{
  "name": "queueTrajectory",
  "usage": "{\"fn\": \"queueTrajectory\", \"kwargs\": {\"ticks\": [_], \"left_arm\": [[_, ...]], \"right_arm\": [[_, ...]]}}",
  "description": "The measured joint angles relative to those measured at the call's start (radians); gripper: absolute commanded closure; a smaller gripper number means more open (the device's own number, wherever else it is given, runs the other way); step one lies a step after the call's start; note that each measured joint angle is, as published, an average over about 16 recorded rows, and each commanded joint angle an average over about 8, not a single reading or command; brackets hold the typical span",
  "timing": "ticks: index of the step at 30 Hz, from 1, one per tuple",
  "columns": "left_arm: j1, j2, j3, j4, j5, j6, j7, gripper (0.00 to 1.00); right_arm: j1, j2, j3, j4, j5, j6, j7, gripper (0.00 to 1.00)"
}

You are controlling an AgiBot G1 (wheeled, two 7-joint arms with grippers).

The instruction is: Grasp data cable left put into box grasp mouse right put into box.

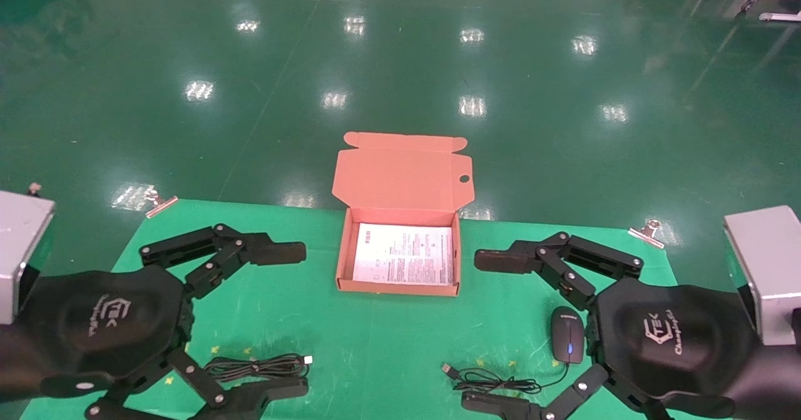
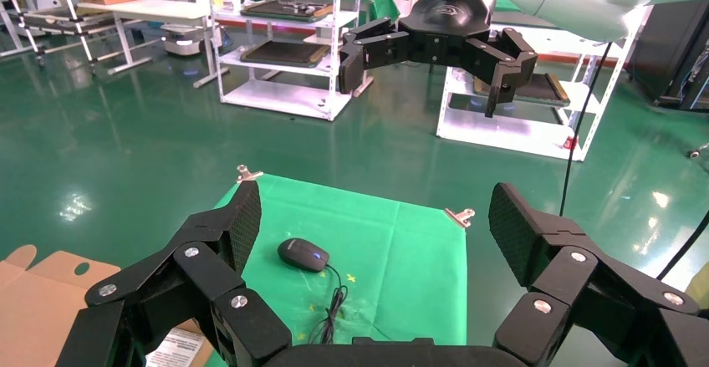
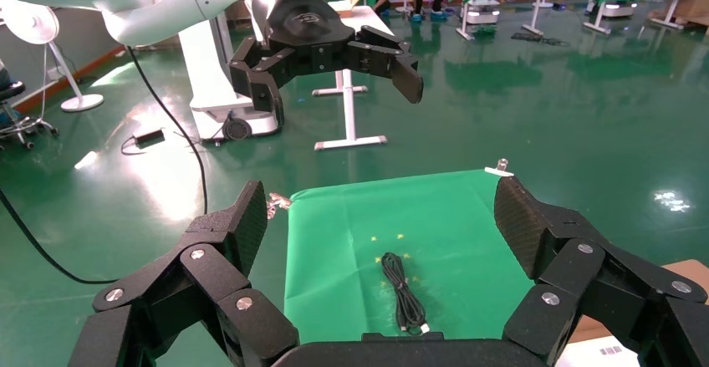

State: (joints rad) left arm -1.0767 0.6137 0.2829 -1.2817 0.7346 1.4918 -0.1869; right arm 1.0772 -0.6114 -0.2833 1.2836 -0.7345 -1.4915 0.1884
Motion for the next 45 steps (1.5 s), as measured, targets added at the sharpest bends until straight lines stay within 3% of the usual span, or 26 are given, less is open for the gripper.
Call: {"fn": "queueTrajectory", "kwargs": {"ticks": [25,36,45], "left_arm": [[-0.017,-0.011,0.014,0.003,0.043,-0.006,-0.011,0.00],[-0.125,-0.028,0.094,-0.016,0.252,-0.015,-0.091,0.00],[-0.253,0.006,0.203,-0.035,0.490,0.016,-0.167,0.00]], "right_arm": [[0.018,0.009,-0.003,0.012,-0.034,0.001,-0.016,0.00],[0.106,0.017,-0.039,0.048,-0.206,-0.001,-0.094,0.00],[0.235,-0.021,-0.122,0.065,-0.443,-0.027,-0.244,0.00]]}}
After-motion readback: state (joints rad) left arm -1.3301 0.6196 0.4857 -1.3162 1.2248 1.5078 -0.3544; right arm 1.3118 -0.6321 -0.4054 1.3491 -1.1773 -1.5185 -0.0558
